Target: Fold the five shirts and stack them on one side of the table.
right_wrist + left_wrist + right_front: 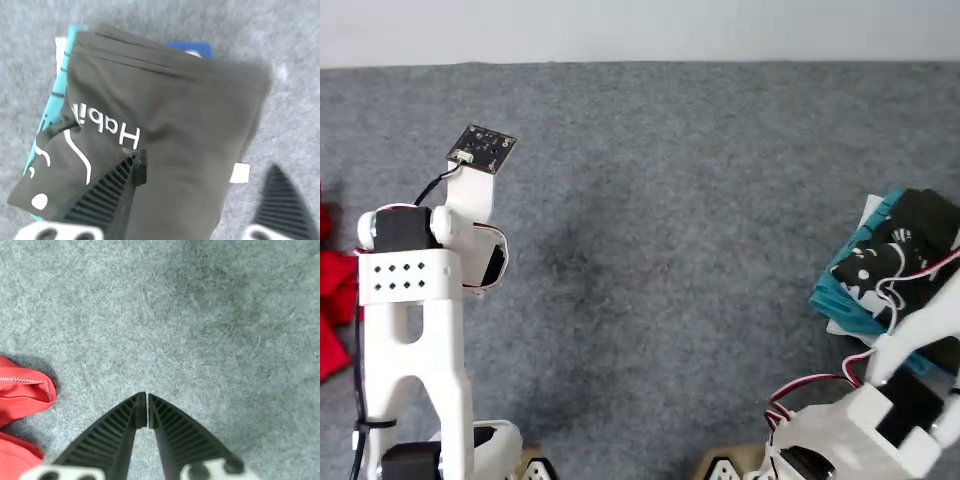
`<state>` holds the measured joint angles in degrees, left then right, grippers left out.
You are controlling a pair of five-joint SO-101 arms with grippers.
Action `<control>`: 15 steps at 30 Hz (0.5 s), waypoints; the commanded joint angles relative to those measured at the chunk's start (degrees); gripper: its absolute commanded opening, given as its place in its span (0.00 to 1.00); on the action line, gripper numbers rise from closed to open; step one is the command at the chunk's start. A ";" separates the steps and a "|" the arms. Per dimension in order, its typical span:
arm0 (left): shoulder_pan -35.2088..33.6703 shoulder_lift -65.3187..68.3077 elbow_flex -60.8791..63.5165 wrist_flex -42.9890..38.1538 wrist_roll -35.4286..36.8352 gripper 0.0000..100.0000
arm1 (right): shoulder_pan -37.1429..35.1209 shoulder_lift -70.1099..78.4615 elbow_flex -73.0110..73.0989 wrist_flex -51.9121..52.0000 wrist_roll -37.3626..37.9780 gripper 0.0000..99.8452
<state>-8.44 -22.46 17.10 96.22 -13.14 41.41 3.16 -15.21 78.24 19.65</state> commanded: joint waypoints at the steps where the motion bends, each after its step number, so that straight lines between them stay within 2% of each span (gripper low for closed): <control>1: 0.35 -0.18 -1.10 0.09 -0.26 0.01 | -2.59 -5.67 -3.43 1.54 -0.97 0.39; 4: 0.35 -0.35 -1.10 0.09 -0.18 0.01 | -6.64 -6.90 -3.34 7.08 -0.70 0.32; 9: 0.26 -0.62 -1.10 0.44 -0.09 0.01 | -10.07 -3.91 -3.34 10.33 -0.62 0.00; 12: 0.00 -0.62 -1.10 0.53 -0.26 0.01 | -9.54 -0.75 -3.34 10.77 -0.79 0.06; 15: -0.09 -0.62 -1.10 0.53 -0.26 0.01 | -9.27 1.36 -3.34 10.77 -0.62 0.01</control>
<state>-8.44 -22.46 17.10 96.22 -13.14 32.09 4.04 -15.38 88.53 19.30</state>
